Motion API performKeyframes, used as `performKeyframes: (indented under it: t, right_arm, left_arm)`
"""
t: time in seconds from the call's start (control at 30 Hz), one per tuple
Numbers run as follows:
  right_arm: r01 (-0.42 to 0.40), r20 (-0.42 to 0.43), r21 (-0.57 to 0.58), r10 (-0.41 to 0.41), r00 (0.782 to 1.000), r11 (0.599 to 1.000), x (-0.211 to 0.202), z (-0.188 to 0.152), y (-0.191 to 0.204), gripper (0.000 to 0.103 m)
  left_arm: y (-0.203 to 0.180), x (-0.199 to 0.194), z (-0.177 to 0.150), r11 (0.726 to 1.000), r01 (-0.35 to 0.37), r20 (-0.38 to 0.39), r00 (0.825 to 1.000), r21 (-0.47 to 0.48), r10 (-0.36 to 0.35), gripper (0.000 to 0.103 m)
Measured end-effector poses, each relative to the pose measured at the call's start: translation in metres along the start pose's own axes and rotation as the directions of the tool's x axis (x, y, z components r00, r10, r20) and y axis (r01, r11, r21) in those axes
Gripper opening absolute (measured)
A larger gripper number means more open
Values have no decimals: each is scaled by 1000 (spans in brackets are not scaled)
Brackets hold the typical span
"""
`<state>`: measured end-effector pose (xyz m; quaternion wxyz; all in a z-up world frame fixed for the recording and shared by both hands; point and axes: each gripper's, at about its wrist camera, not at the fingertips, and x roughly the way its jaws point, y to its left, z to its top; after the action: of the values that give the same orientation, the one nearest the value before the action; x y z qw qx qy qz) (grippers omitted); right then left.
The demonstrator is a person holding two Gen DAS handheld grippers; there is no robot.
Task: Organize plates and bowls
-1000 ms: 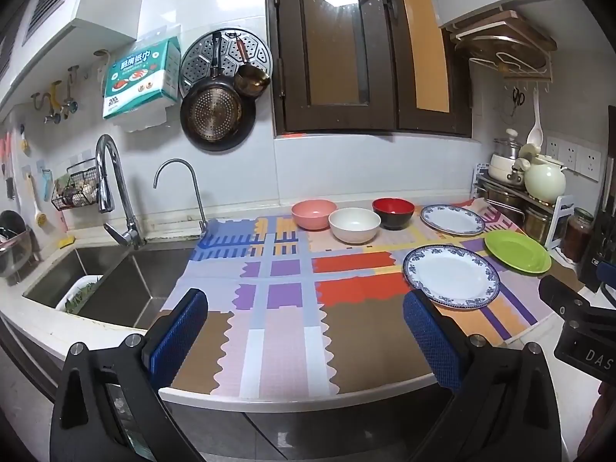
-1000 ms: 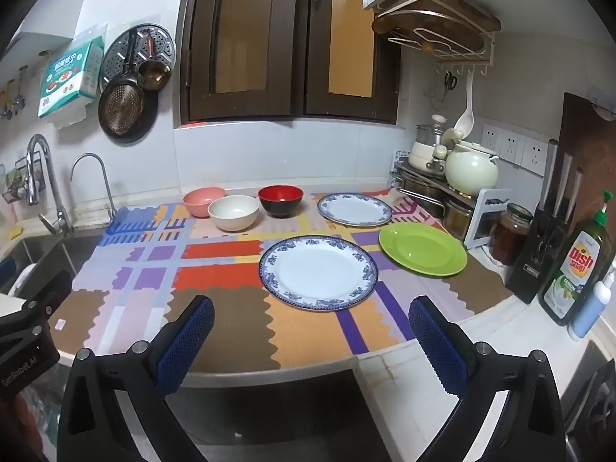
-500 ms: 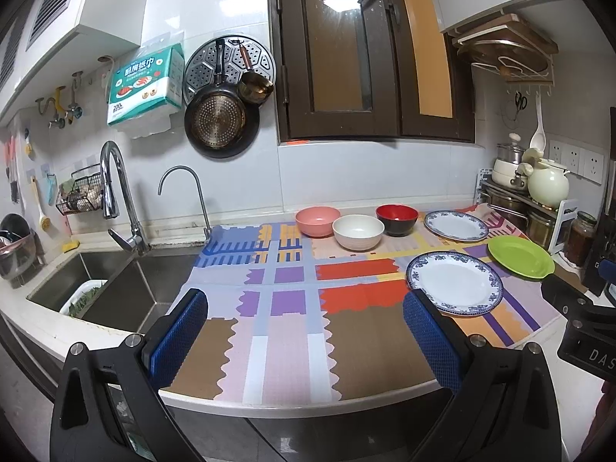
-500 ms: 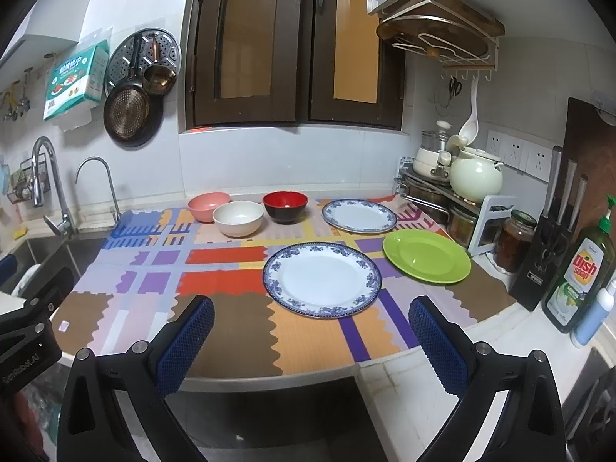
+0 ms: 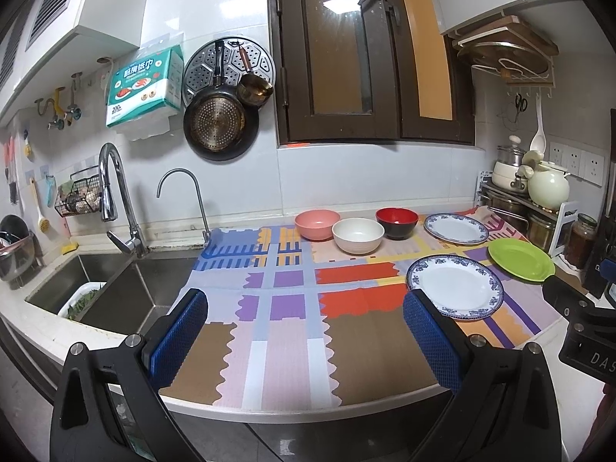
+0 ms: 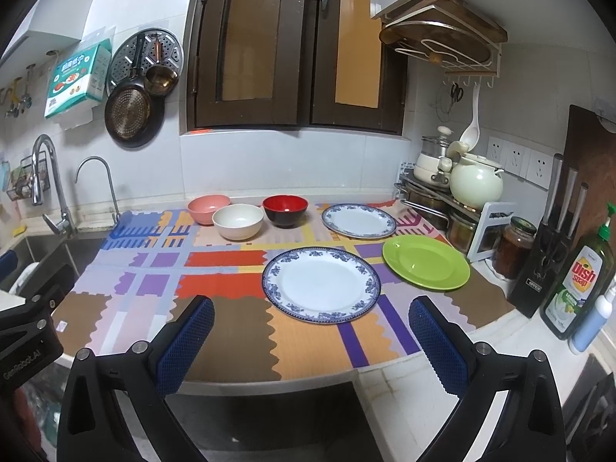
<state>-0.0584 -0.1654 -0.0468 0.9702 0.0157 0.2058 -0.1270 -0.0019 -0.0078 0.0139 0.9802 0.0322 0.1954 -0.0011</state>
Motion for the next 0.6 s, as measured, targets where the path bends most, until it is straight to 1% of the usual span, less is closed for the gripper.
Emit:
performKeyframes:
  t: [0.6]
  right_arm:
    - [4,-1,3,-4,1000,1000,3,2,-1,102]
  left_arm:
    - [-1,6,0,1000,6,-2,1000,3,-6,103]
